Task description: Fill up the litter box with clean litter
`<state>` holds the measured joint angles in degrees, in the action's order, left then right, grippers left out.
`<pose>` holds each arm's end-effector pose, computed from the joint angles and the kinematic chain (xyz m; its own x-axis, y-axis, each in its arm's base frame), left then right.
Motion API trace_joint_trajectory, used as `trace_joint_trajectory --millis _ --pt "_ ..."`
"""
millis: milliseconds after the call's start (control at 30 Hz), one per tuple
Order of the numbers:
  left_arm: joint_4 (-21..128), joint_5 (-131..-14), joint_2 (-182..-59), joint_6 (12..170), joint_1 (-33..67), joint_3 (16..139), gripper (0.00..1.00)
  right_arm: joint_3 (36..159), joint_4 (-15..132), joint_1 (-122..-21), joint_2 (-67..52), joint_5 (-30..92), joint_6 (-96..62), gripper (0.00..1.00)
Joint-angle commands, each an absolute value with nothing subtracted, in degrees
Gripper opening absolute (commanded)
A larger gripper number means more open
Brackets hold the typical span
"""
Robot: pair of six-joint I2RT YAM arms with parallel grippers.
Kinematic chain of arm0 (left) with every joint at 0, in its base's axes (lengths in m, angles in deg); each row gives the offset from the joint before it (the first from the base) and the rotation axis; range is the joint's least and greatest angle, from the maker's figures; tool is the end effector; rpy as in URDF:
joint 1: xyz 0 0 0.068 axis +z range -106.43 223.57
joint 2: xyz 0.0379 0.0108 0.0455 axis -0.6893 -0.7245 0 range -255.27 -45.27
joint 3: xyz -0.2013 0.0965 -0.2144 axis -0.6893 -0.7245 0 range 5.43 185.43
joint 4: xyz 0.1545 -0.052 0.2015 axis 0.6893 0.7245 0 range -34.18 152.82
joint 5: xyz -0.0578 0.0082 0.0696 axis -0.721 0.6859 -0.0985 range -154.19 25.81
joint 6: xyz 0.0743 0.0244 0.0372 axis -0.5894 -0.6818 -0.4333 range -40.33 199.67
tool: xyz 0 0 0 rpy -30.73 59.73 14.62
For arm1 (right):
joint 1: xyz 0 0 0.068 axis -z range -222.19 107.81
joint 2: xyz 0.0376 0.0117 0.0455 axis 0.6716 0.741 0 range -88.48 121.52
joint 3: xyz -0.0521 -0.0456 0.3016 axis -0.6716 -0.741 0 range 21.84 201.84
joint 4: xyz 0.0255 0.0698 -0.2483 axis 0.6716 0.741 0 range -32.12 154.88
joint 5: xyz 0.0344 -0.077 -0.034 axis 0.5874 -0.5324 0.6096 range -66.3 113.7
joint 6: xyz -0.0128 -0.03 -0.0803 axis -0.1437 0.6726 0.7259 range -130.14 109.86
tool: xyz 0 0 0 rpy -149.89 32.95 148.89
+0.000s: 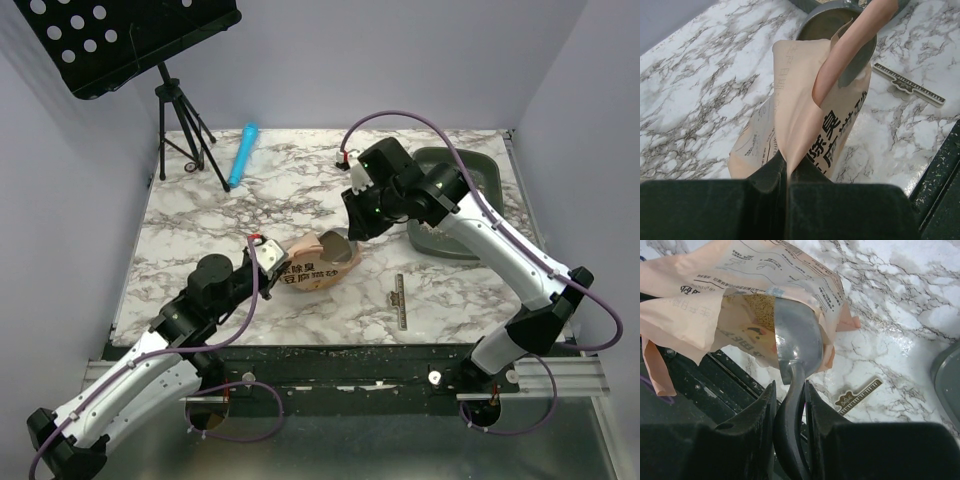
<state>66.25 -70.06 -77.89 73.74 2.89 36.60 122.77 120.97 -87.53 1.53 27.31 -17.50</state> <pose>0.1137 -0.1081 0.2991 -0.0805 0.2048 -0.9755 0.7366 0.6715 0.0802 0.2349 0.2447 0.4012 -0.6450 -0.4709 -0.6018 -0.6599 0.7404 0.1279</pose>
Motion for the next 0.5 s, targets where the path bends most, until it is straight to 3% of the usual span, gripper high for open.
trace_joint_trajectory --millis 0,267,467 --pt "57.14 -70.07 -71.81 73.69 2.62 37.68 0.00 127.22 128.36 -83.06 3.36 5.42 -18.23 0.01" --pt "57.13 -70.95 -72.25 73.78 2.18 37.51 0.00 126.17 130.22 -83.06 6.70 6.99 -17.44 0.00" --pt "56.17 -71.57 -73.39 74.75 2.09 37.24 0.00 119.32 121.26 -83.06 6.88 9.80 -19.37 0.00"
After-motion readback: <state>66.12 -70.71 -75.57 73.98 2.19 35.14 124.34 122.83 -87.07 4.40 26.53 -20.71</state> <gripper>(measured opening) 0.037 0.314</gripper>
